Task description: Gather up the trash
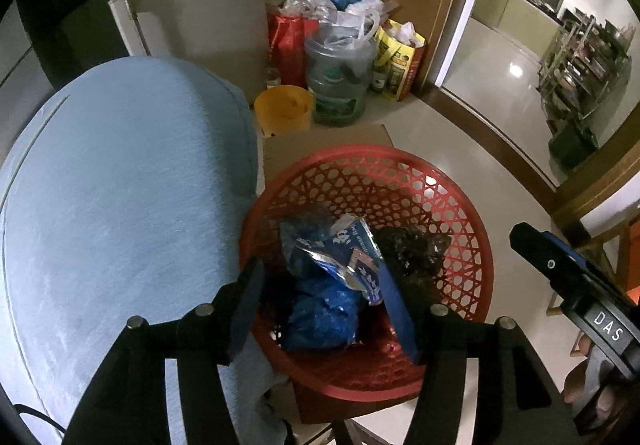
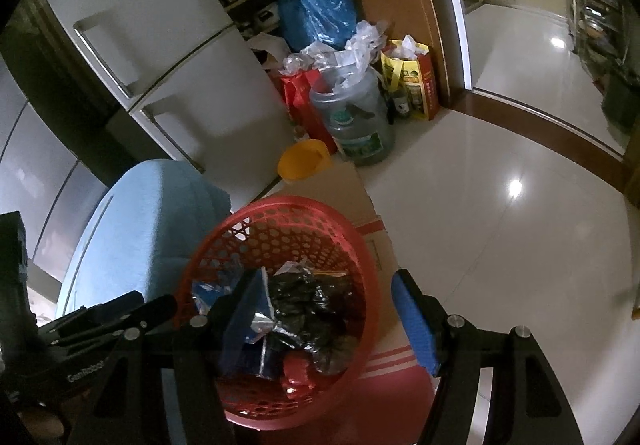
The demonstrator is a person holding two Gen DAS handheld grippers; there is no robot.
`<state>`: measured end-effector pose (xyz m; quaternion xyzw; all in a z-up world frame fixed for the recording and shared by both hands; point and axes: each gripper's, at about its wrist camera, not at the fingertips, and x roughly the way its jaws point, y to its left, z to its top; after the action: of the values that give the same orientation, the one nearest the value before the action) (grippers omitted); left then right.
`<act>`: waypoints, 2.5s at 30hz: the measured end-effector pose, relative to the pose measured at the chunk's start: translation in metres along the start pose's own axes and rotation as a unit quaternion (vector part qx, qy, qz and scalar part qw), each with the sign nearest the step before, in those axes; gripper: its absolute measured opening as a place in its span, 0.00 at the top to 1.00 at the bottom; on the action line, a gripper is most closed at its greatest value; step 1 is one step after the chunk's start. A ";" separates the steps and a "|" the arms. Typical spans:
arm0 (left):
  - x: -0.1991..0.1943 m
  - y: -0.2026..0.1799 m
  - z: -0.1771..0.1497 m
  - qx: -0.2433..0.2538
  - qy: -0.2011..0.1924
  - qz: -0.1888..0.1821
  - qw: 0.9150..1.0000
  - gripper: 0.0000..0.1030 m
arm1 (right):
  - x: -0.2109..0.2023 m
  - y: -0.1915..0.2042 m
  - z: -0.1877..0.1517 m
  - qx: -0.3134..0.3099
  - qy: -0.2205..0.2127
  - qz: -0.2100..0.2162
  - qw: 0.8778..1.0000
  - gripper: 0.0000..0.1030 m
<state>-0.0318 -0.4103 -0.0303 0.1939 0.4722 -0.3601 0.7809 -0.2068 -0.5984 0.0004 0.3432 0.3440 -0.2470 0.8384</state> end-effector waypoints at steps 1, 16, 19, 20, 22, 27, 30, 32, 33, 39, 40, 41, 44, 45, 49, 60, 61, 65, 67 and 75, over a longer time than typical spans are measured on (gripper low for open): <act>-0.002 0.001 -0.001 0.000 -0.002 0.000 1.000 0.41 | 0.000 0.003 0.000 -0.002 0.002 0.000 1.000 0.29; -0.079 0.059 -0.047 -0.044 -0.083 0.049 0.994 0.26 | -0.016 0.074 -0.057 -0.082 0.012 -0.026 0.996 0.06; -0.093 0.072 -0.062 -0.058 -0.097 0.055 0.992 0.26 | -0.024 0.092 -0.072 -0.101 0.008 -0.024 0.995 0.06; -0.099 0.078 -0.069 -0.065 -0.103 0.056 0.991 0.26 | -0.028 0.100 -0.078 -0.113 0.006 -0.023 0.993 0.06; -0.106 0.086 -0.079 -0.073 -0.108 0.057 0.990 0.26 | -0.033 0.114 -0.086 -0.132 0.002 -0.018 0.991 0.05; -0.125 0.103 -0.107 -0.093 -0.127 0.080 0.984 0.24 | -0.047 0.141 -0.102 -0.157 -0.011 -0.014 0.987 0.05; -0.135 0.111 -0.119 -0.106 -0.139 0.076 0.982 0.18 | -0.055 0.148 -0.108 -0.167 -0.022 -0.018 0.986 0.05; -0.140 0.114 -0.126 -0.107 -0.146 0.080 0.980 0.18 | -0.060 0.149 -0.109 -0.170 -0.025 -0.022 0.985 0.05; -0.143 0.114 -0.129 -0.106 -0.151 0.085 0.979 0.18 | -0.062 0.150 -0.110 -0.172 -0.027 -0.025 0.984 0.05; -0.150 0.116 -0.139 -0.112 -0.162 0.069 0.978 0.18 | -0.077 0.142 -0.110 -0.176 -0.041 -0.048 0.982 0.05; -0.151 0.116 -0.139 -0.111 -0.162 0.067 0.978 0.18 | -0.078 0.140 -0.111 -0.175 -0.043 -0.050 0.982 0.05; -0.151 0.115 -0.141 -0.110 -0.162 0.067 0.978 0.18 | -0.080 0.139 -0.111 -0.174 -0.043 -0.052 0.982 0.05; -0.152 0.113 -0.143 -0.106 -0.162 0.069 0.979 0.18 | -0.080 0.138 -0.114 -0.176 -0.039 -0.055 0.982 0.05; -0.152 0.113 -0.144 -0.107 -0.161 0.067 0.979 0.18 | -0.080 0.139 -0.115 -0.177 -0.039 -0.055 0.982 0.05; -0.152 0.111 -0.143 -0.108 -0.159 0.065 0.979 0.18 | -0.081 0.142 -0.118 -0.186 -0.039 -0.054 0.980 0.05; -0.148 0.106 -0.143 -0.101 -0.154 0.064 0.981 0.18 | -0.079 0.139 -0.118 -0.181 -0.035 -0.055 0.981 0.05; -0.147 0.105 -0.143 -0.100 -0.153 0.063 0.981 0.18 | -0.078 0.139 -0.119 -0.181 -0.034 -0.055 0.981 0.05; -0.145 0.105 -0.142 -0.099 -0.150 0.061 0.982 0.18 | -0.077 0.137 -0.117 -0.180 -0.032 -0.054 0.982 0.05; -0.144 0.106 -0.142 -0.100 -0.149 0.058 0.982 0.18 | -0.076 0.137 -0.117 -0.180 -0.031 -0.054 0.982 0.05; -0.143 0.102 -0.142 -0.091 -0.151 0.057 0.983 0.17 | -0.074 0.135 -0.116 -0.178 -0.030 -0.054 0.982 0.05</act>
<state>-0.0830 -0.1973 0.0239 0.0918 0.3682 -0.2957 0.8767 -0.2135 -0.4119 0.0490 0.1619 0.3753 -0.2371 0.8813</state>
